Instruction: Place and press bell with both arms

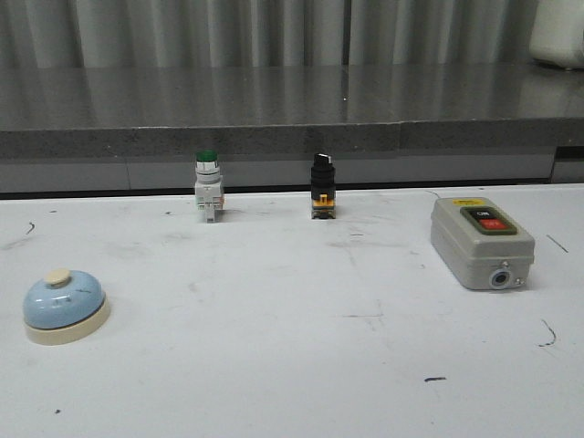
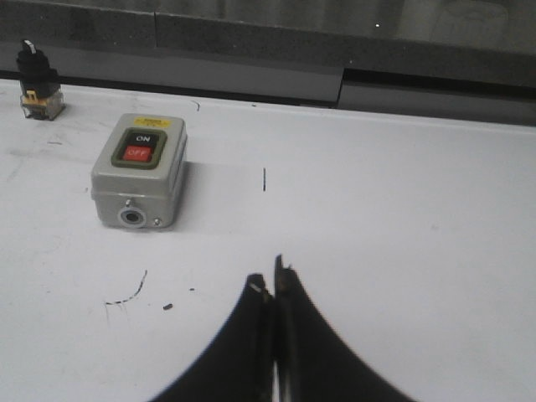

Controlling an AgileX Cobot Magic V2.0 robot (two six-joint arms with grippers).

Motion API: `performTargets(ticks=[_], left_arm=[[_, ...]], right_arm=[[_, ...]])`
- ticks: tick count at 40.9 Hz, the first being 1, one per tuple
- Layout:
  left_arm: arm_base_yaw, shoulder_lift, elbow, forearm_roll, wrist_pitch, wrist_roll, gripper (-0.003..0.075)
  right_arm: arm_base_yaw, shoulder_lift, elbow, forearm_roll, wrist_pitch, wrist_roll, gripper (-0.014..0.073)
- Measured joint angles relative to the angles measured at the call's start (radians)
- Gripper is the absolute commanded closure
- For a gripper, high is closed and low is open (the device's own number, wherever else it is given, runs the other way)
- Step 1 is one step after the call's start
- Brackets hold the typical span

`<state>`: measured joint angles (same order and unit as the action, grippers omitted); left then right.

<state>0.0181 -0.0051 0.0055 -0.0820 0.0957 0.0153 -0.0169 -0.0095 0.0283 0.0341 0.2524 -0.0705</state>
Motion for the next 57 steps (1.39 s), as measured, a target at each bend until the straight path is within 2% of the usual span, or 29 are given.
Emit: performTargets(ticks=[4,11,13,16,20,28,34,44,46,49,55,57], left_arm=[[0.000,0.000,0.000,0.000,-0.039,0.000,0.0740],[0.000,0.000,-0.002,-0.009,-0.220,0.000,0.0740],[0.000,0.000,-0.011,-0.021,-0.227,0.000,0.0740],[0.000,0.000,-0.059,-0.035,-0.175,0.000,0.0740],[0.000,0.035,-0.182,-0.039,-0.041,0.000,0.0740],[0.000,0.253,-0.371,-0.039,0.200,0.000,0.0740],[0.000,0.337,-0.413,-0.039,0.246,0.000,0.0740],[0.000,0.344,-0.417,-0.039,0.267,0.000,0.0727],[0.000,0.344,-0.417,-0.039,0.268,0.000,0.0685],[0.000,0.344,-0.417,-0.039,0.268,0.000,0.0552],[0.000,0.344,-0.417,-0.039,0.268,0.000,0.0139],[0.000,0.344,-0.417,-0.039,0.268,0.000,0.0059]], right_arm=[[0.000,0.000,0.000,0.002,-0.041,0.000,0.0655],[0.000,0.000,0.000,0.002,-0.144,0.000,0.0655],[0.000,0.000,-0.005,0.002,-0.149,0.000,0.0655],[0.000,0.000,-0.048,0.002,-0.144,0.000,0.0655],[0.000,0.006,-0.152,0.002,-0.093,0.000,0.0655],[0.000,0.170,-0.335,0.016,0.052,0.000,0.0655],[0.000,0.269,-0.404,0.046,0.108,0.000,0.0655],[0.000,0.283,-0.411,0.053,0.113,0.000,0.0655],[0.000,0.283,-0.411,0.055,0.113,0.000,0.0655],[0.000,0.283,-0.411,0.055,0.113,0.000,0.0655],[0.000,0.283,-0.411,0.055,0.113,0.000,0.0655],[0.000,0.283,-0.411,0.055,0.113,0.000,0.0655]])
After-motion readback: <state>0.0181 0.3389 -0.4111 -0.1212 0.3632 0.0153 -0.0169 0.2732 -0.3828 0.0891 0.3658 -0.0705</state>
